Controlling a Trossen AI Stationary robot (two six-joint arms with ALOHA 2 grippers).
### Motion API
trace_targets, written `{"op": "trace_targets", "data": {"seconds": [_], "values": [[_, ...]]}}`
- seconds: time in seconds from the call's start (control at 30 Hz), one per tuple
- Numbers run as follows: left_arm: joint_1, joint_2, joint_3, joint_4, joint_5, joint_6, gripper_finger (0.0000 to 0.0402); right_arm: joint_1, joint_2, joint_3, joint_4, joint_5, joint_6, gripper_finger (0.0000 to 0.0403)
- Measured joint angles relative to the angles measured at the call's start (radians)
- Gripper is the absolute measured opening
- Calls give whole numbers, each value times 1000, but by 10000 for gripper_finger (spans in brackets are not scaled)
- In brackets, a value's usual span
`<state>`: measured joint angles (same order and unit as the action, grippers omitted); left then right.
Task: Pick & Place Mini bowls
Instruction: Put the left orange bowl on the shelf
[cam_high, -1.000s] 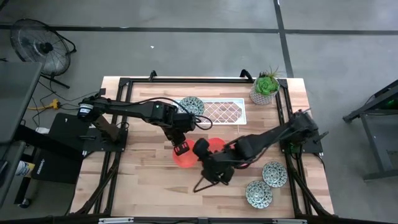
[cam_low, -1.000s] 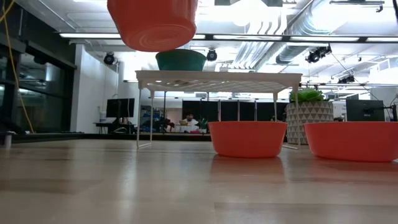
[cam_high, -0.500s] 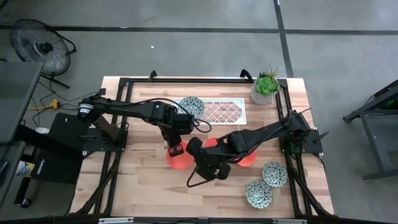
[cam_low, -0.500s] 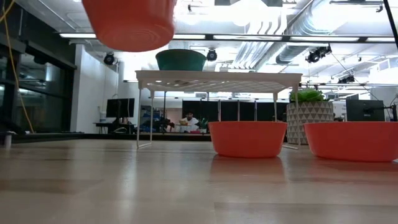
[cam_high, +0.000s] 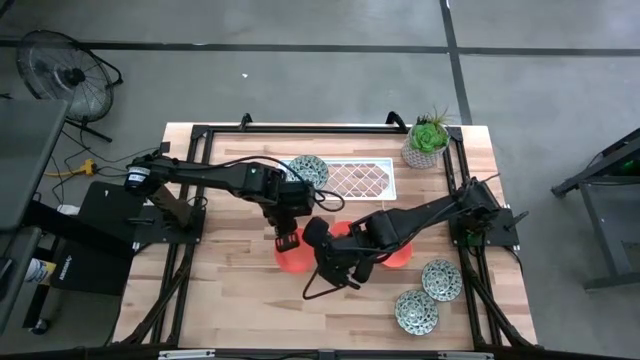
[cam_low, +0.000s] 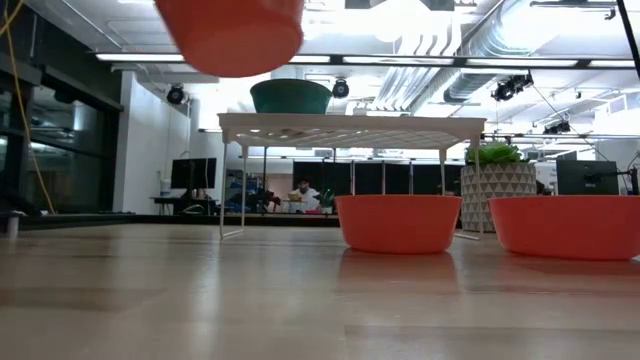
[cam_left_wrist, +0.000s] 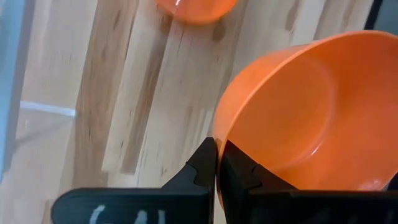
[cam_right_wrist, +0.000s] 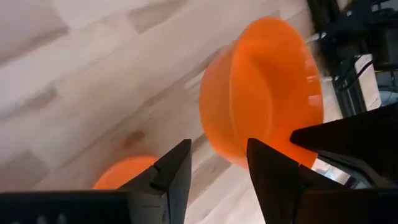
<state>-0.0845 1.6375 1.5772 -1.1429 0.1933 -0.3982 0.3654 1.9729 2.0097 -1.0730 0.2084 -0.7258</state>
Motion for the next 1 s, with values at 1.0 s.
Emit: {"op": "trace_targets", "data": {"seconds": [1.0], "values": [[0,2,0,179,2,79,0,34,-54,-1,-50,-30,-158,124]]}}
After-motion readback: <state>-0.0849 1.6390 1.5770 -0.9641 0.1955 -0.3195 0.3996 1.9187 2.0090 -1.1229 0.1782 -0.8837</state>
